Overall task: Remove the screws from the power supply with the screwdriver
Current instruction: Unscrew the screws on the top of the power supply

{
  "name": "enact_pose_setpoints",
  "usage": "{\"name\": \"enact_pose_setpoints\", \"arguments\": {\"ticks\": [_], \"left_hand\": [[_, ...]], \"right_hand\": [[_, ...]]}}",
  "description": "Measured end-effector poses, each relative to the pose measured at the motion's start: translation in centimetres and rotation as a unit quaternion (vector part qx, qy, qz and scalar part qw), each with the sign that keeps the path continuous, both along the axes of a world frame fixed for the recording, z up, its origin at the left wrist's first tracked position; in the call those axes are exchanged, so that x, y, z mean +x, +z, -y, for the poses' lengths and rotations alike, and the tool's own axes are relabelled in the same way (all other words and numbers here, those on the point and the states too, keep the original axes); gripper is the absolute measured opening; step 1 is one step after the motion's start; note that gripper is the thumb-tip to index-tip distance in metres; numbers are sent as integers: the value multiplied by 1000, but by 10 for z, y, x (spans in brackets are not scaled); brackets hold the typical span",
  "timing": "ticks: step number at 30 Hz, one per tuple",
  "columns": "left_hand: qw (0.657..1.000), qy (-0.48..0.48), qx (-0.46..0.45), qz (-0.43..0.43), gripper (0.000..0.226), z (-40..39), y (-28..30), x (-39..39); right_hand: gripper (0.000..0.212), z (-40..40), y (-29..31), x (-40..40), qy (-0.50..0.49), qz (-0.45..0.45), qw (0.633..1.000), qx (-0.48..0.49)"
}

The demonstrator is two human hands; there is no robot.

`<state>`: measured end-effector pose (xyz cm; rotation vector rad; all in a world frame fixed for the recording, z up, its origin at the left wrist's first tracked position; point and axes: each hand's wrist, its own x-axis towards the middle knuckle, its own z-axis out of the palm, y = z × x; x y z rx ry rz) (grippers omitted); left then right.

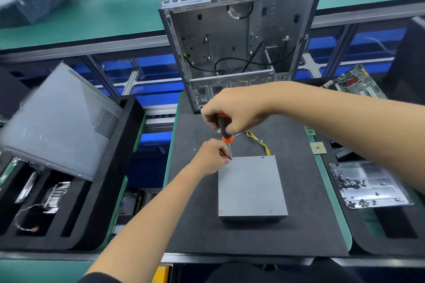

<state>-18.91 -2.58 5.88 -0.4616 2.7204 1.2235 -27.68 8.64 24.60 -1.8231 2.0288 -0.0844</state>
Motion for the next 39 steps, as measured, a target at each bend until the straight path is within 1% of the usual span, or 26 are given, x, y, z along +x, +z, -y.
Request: {"name": "enact_pose_setpoints", "arguments": {"ticks": [2, 3, 5, 6, 7, 11, 12, 14, 15, 17, 18, 19, 20, 21, 23, 24, 26, 28, 29, 30, 31, 33, 34, 35, 36, 39], "left_hand": [[1000, -2, 4, -2, 17, 0, 0, 0], [1000, -2, 6, -3, 17, 0, 0, 0], [1000, -5, 1, -1, 17, 0, 0, 0], [1000, -8, -3, 0, 16, 0, 0, -1], [1000, -11, -6, 1, 14, 0, 0, -1], [1000, -16, -12, -4, 11, 1, -1, 0], [1000, -12, -7, -4, 12, 0, -1, 0], [1000, -8, -4, 0, 13, 1, 0, 0], [1000, -8, -6, 2, 14, 1, 0, 0], [1000, -5, -4, 7, 21, 0, -1, 0], [1000, 0, -4, 7, 25, -1, 0, 0], [1000, 6, -4, 7, 28, -1, 0, 1], [1000, 10, -4, 6, 30, -1, 1, 2], [1000, 13, -6, 4, 32, -1, 1, 3], [1000, 15, -8, 1, 34, -2, 2, 3], [1000, 14, -8, -1, 33, -3, 3, 4], [1000, 13, -9, -3, 27, -4, 4, 4], [1000, 8, -2, -2, 19, -4, 4, 5], [1000, 6, 2, -2, 18, -4, 5, 5], [1000, 6, 3, -1, 18, -4, 5, 4], [1000, 8, 4, 1, 19, -4, 4, 4], [1000, 15, 3, 3, 25, -4, 5, 5], [1000, 17, 0, 4, 28, -5, 6, 5], [1000, 18, -2, 5, 29, -5, 6, 5], [1000, 19, -2, 7, 27, -5, 6, 5], [1000, 29, 4, 9, 16, -6, 6, 6]], "right_hand": [[13, 2, -3, 5, -14, -41, 999, -3], [19, 4, -3, 7, -29, -84, 996, 4], [32, 7, -4, 9, -44, -209, 976, 34], [33, 9, -4, 10, -39, -239, 970, 37], [32, 10, -5, 11, -37, -234, 971, 34], [9, 9, -1, 13, -1, -113, 993, 14], [10, 8, 2, 13, 6, -91, 996, 17], [22, 7, 2, 13, 4, -48, 998, 26], [22, 6, 2, 12, -4, -35, 999, 25], [8, 6, -2, 11, -27, -49, 998, 24], [17, 7, -4, 9, -47, -82, 995, 26], [30, 7, -5, 8, -62, -138, 988, 32], [38, 6, -6, 7, -70, -190, 979, 33], [41, 5, -8, 7, -71, -220, 973, 25], [38, 4, -8, 4, -69, -196, 978, 16], [29, 3, -6, 4, -54, -160, 985, 17], [3, -1, -1, 4, -34, -81, 996, 24], [17, -3, 4, 7, -26, -24, 999, 39], [15, -3, 3, 8, -35, -15, 999, 32], [8, -3, 0, 11, -41, -32, 999, 16], [14, -2, -3, 13, -56, -76, 995, 2], [39, 3, -8, 17, -97, -217, 971, -8], [44, 6, -10, 18, -99, -269, 958, -18], [44, 8, -11, 18, -93, -288, 953, -27], [41, 10, -12, 16, -82, -275, 958, -22], [22, 12, -9, 9, -33, -156, 987, 4]]}}
